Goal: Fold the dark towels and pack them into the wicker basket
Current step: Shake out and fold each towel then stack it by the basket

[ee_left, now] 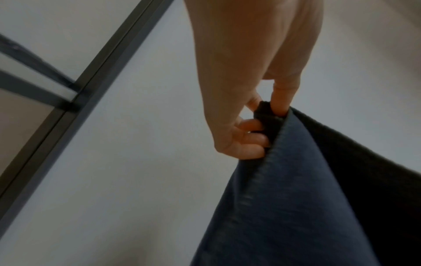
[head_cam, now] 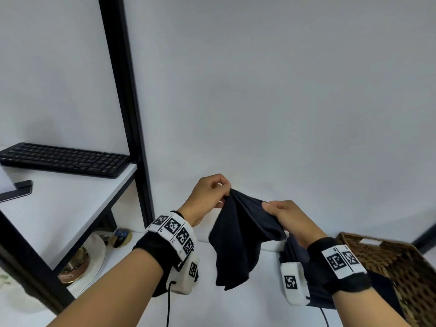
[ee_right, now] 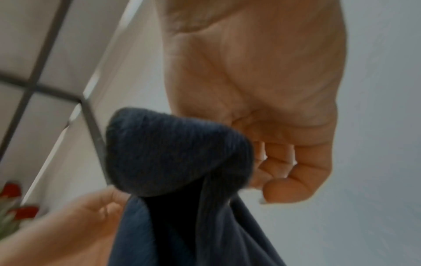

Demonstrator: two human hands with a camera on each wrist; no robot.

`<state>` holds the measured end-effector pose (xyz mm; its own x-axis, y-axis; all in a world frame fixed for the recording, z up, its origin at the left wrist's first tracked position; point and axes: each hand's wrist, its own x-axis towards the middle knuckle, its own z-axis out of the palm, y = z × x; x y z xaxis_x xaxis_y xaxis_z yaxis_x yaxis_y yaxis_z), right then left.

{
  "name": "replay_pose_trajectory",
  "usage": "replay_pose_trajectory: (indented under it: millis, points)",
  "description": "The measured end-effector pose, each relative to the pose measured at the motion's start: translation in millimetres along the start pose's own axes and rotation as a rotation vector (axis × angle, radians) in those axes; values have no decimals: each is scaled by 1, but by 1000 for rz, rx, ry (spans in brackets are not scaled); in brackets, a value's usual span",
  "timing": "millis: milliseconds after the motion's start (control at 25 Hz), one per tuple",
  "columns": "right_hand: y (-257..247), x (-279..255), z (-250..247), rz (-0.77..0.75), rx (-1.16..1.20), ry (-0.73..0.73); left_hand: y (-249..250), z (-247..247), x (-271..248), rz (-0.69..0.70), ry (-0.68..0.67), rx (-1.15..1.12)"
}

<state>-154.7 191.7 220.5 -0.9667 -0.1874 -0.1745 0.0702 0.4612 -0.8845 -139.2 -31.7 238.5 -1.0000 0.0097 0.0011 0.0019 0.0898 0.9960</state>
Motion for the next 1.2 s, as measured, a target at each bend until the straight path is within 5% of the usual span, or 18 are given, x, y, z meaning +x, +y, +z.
replay_pose_trajectory:
  millis: [240,520,680,960,1080,1200]
  points:
    - [-24,5,-15,-57,-401,164,10,0,-4,60,-70,137]
    - [-40,2,-8,-54,267,166,-13,-5,-11,-106,-92,48]
    - [-43,2,-8,-114,129,203,-29,-3,-15,-121,-201,234]
    - [-32,2,-36,-67,-625,195,8,-15,6,184,-116,420]
    - [-45,-8,-10,-292,-326,39,28,1,9,298,-147,519]
    - [-57,0,19,-427,-410,15,33,10,11,370,-158,540]
